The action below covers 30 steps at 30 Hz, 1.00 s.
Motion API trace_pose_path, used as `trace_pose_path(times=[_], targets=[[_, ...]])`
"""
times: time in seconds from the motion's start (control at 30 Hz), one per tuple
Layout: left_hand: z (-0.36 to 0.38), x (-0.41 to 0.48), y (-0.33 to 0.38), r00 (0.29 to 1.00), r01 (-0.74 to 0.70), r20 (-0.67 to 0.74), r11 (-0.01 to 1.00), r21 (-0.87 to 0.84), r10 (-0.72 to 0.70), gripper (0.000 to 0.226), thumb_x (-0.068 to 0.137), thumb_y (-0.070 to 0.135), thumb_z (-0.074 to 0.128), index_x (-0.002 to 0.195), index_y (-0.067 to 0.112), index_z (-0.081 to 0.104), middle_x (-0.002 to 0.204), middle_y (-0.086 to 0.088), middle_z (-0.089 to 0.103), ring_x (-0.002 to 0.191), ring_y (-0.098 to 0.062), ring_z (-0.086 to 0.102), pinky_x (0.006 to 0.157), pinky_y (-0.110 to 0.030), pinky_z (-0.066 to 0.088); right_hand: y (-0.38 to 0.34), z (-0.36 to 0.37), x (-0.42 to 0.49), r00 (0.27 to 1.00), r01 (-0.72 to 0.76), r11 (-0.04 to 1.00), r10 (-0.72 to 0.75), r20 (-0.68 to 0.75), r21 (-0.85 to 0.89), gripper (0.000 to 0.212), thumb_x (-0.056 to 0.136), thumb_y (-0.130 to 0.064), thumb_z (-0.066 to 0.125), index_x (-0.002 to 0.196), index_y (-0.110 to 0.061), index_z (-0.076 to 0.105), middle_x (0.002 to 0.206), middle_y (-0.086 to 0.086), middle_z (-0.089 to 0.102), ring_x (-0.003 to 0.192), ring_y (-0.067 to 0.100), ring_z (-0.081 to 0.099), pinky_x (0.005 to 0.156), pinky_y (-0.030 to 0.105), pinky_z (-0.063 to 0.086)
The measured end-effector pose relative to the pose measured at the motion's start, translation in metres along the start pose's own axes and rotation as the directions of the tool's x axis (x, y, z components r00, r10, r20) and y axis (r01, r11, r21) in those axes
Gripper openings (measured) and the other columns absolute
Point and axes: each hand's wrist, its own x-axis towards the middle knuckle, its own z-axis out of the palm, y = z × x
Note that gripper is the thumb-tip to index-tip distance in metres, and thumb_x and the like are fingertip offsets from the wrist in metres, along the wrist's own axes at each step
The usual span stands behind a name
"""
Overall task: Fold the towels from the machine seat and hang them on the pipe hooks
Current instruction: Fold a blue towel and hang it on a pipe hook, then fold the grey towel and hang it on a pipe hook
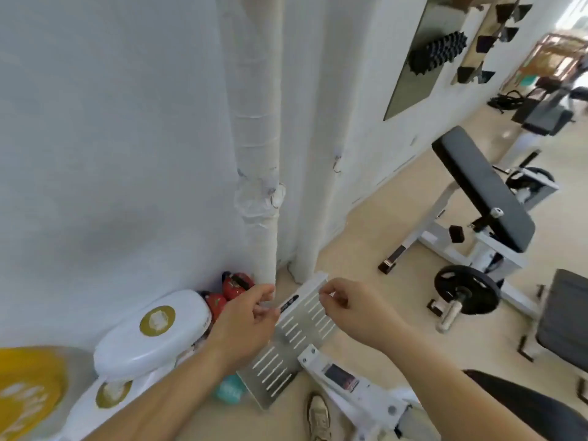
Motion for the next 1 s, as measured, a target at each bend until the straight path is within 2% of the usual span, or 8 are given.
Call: trace_pose_path(times=[0.13, 0.23, 0.3, 0.47, 0.53, 0.63, 0.87, 1.0], targets=[[0.052, -0.07, -0.023, 0.991, 0.047, 0.128, 0.998, -0.032, -0.042, 0.035, 0.095, 0.022, 0.065, 0.128, 0.031, 0.061, 0.118, 0.018, 0.065, 0.105, 0.005, 0.062, 0.093, -0.02, 0.048, 0.039, 0.037, -0.094, 0.991, -0.131, 0.991, 0.132, -0.006, 0.019, 0.02, 0.1, -0.041, 0.049, 0.111, -0.035, 0.064, 0.082, -0.007, 0.071, 0.073, 0.018, 0.069, 0.076, 0.045, 0.061], [0.096, -0.117, -0.023, 0.975, 0.028, 0.222, 1.0, -0.013, -0.025, 0.036, 0.096, 0.02, 0.064, 0.129, 0.031, 0.057, 0.118, 0.023, 0.059, 0.104, 0.009, 0.059, 0.085, -0.012, 0.043, 0.073, 0.044, -0.158, 0.981, -0.195, 0.975, 0.193, -0.031, -0.103, 0.027, 0.103, -0.037, 0.047, 0.125, -0.03, 0.06, 0.09, -0.011, 0.07, 0.079, 0.015, 0.067, 0.071, 0.029, 0.056], [0.128, -0.14, -0.02, 0.96, 0.01, 0.279, 1.0, 0.0, -0.009, 0.04, 0.095, 0.02, 0.064, 0.134, 0.028, 0.056, 0.126, 0.02, 0.059, 0.104, 0.007, 0.06, 0.089, -0.015, 0.045, 0.101, 0.043, -0.198, 0.969, -0.242, 0.96, 0.233, -0.078, -0.142, 0.029, 0.103, -0.04, 0.045, 0.128, -0.033, 0.058, 0.094, -0.009, 0.073, 0.077, 0.012, 0.067, 0.068, 0.028, 0.056], [0.217, -0.198, 0.01, 0.911, -0.037, 0.412, 0.999, 0.04, 0.017, 0.045, 0.097, 0.023, 0.061, 0.142, 0.025, 0.052, 0.126, 0.021, 0.056, 0.111, -0.003, 0.058, 0.1, -0.025, 0.047, 0.18, 0.039, -0.3, 0.942, -0.321, 0.943, 0.309, -0.131, -0.086, 0.019, 0.101, -0.039, 0.042, 0.108, -0.044, 0.059, 0.063, -0.018, 0.057, 0.056, 0.004, 0.053, 0.06, 0.032, 0.053], [0.257, -0.221, 0.025, 0.894, -0.071, 0.446, 0.995, 0.077, 0.029, 0.049, 0.098, 0.025, 0.061, 0.145, 0.026, 0.048, 0.133, 0.018, 0.052, 0.112, -0.003, 0.054, 0.096, -0.022, 0.043, 0.212, 0.03, -0.342, 0.928, -0.355, 0.933, 0.342, -0.147, -0.067, 0.019, 0.102, -0.038, 0.043, 0.102, -0.039, 0.061, 0.067, -0.014, 0.061, 0.065, 0.009, 0.057, 0.069, 0.04, 0.057], [0.307, -0.253, 0.042, 0.88, -0.072, 0.475, 0.992, 0.101, 0.015, 0.051, 0.097, 0.026, 0.06, 0.146, 0.027, 0.048, 0.138, 0.013, 0.055, 0.114, -0.005, 0.056, 0.094, -0.022, 0.043, 0.26, 0.021, -0.396, 0.898, -0.418, 0.908, 0.411, -0.159, -0.01, 0.021, 0.101, -0.037, 0.047, 0.109, -0.032, 0.066, 0.079, -0.011, 0.067, 0.08, 0.014, 0.065, 0.077, 0.037, 0.057], [0.384, -0.293, 0.05, 0.826, -0.026, 0.561, 0.991, 0.128, -0.051, 0.052, 0.096, 0.032, 0.061, 0.146, 0.027, 0.048, 0.131, 0.012, 0.059, 0.115, -0.003, 0.058, 0.102, -0.028, 0.049, 0.338, 0.005, -0.431, 0.831, -0.507, 0.85, 0.527, -0.181, 0.144, 0.013, 0.098, -0.032, 0.052, 0.099, -0.036, 0.064, 0.071, -0.008, 0.065, 0.068, 0.01, 0.062, 0.069, 0.03, 0.052], [0.423, -0.268, 0.046, 0.809, -0.001, 0.582, 0.989, 0.149, -0.087, 0.053, 0.097, 0.035, 0.059, 0.147, 0.026, 0.047, 0.125, 0.009, 0.064, 0.114, -0.007, 0.06, 0.104, -0.031, 0.049, 0.369, -0.009, -0.412, 0.794, -0.559, 0.817, 0.577, -0.192, 0.142, 0.017, 0.099, -0.03, 0.053, 0.105, -0.025, 0.067, 0.094, -0.002, 0.074, 0.087, 0.018, 0.068, 0.079, 0.033, 0.055]])
